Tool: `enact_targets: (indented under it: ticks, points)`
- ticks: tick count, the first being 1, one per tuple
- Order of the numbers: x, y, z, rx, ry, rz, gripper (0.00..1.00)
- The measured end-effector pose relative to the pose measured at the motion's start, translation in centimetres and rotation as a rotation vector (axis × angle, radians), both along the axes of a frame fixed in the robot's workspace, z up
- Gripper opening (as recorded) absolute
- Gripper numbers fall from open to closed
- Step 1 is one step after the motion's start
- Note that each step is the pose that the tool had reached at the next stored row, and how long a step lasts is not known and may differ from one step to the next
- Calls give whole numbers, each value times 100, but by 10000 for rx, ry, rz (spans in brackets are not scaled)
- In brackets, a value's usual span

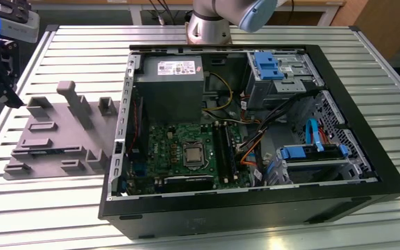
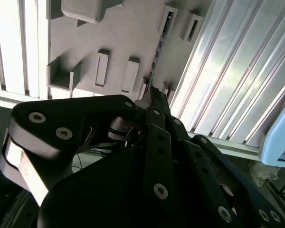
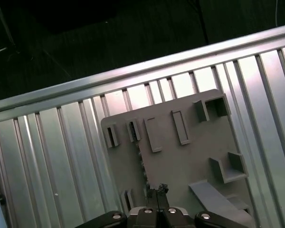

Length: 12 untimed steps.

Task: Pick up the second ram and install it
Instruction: 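Pick up the second ram and move it above second insertion slot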

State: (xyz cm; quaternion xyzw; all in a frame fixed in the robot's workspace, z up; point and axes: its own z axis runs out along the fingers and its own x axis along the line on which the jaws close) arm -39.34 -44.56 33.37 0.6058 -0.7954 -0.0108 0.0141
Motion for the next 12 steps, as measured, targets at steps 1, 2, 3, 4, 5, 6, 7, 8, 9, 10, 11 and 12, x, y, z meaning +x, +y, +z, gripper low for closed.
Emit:
enact_targets:
  ticks: [1, 2, 3, 4, 5, 6, 7, 8, 9, 10, 11, 12]
  points:
    - [0, 0, 0, 0, 0, 6, 11]
    - [0, 0, 0, 1, 0, 12, 11]
    - [0, 0, 0, 0, 1, 13, 11]
    - [0, 0, 0, 0, 0, 14, 11]
    - [0, 0, 0, 0, 0, 14, 11]
    - [0, 0, 0, 1, 0, 15, 11]
    - [0, 0, 0, 0, 0, 15, 11]
    - [0, 0, 0, 0, 0, 16, 11]
    - [0, 0, 0, 0, 0, 17, 11]
    - [0, 0, 0, 0, 0, 17, 11]
    - [0, 0, 0, 0, 0, 18, 11]
    - [0, 0, 0, 0, 0, 18, 11]
